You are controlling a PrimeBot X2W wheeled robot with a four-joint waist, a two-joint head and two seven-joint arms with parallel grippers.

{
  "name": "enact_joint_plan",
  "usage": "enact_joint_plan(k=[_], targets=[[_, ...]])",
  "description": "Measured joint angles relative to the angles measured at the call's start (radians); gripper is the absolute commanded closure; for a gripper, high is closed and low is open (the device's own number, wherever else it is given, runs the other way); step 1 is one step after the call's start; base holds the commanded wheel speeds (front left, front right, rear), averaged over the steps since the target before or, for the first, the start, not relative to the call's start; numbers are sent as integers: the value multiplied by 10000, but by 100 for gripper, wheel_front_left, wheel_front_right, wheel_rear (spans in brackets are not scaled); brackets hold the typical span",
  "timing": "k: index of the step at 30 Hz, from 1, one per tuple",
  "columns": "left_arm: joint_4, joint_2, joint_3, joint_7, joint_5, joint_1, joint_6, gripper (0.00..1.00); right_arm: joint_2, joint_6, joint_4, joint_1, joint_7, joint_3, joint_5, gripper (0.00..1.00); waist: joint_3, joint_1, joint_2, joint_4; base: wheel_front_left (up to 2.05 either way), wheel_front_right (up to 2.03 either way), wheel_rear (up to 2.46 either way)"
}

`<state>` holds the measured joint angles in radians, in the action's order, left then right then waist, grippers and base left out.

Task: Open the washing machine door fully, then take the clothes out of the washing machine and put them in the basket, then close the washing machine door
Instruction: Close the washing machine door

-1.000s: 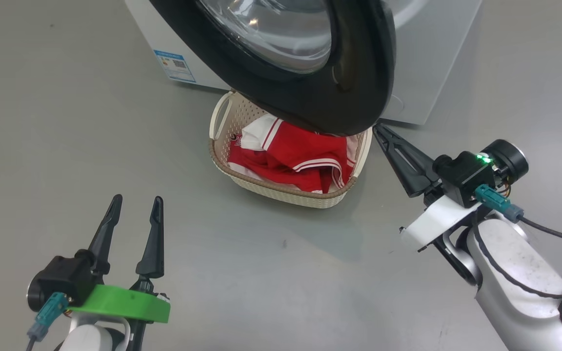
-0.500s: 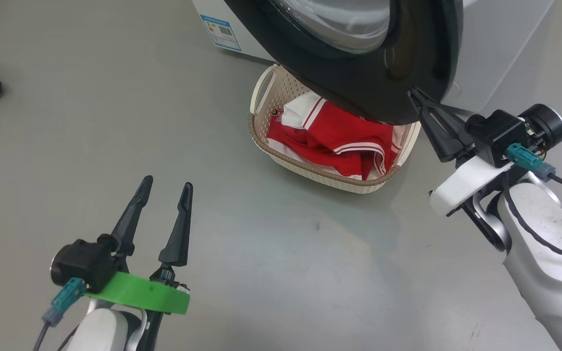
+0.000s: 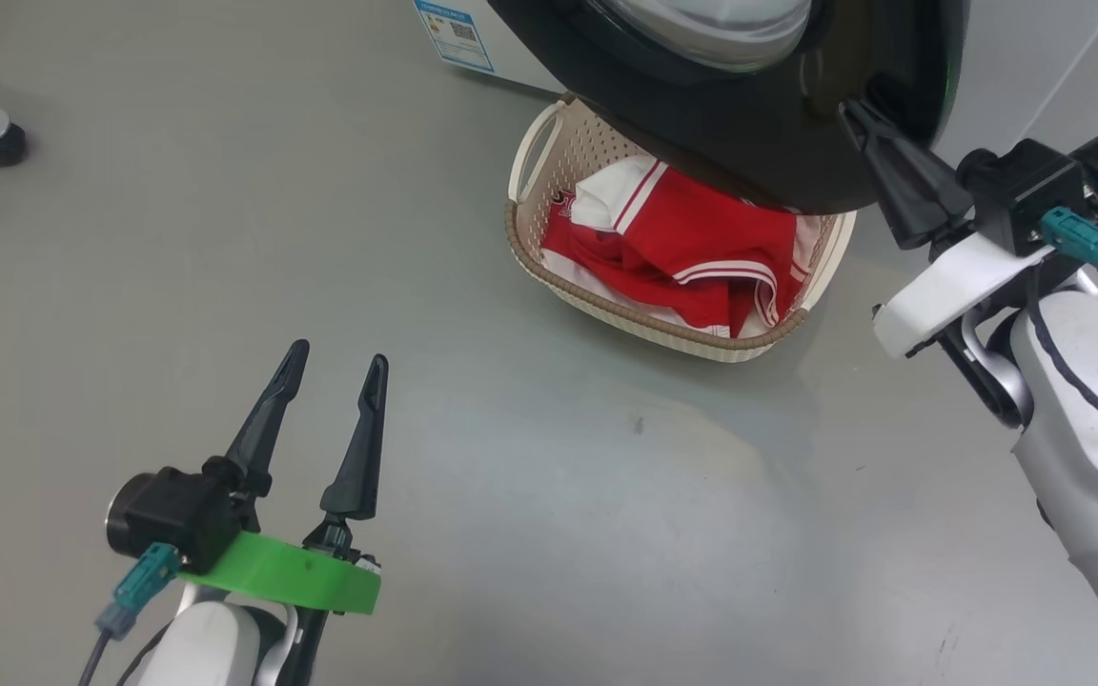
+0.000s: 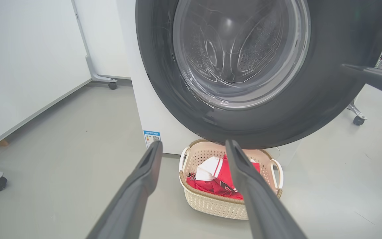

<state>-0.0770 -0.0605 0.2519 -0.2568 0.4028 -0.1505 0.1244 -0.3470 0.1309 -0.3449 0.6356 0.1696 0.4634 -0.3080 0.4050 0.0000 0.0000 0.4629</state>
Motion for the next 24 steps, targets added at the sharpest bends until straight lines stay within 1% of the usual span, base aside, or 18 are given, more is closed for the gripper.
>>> enact_joint_plan(k=[7,13,24], targets=[[140,36,81,0,38,-200,0,0,-326,0,-190,687,-31,-188,0,100,360,0,0,78,0,0,0],[199,92,35,0,111,-296,0,0,-403,0,-314,1456,-151,-267,12,100,753,0,0,155,0,0,0],[244,198,84,0,236,-790,10,0,-934,0,-729,2758,-339,-587,180,100,1483,0,0,355,0,0,0]])
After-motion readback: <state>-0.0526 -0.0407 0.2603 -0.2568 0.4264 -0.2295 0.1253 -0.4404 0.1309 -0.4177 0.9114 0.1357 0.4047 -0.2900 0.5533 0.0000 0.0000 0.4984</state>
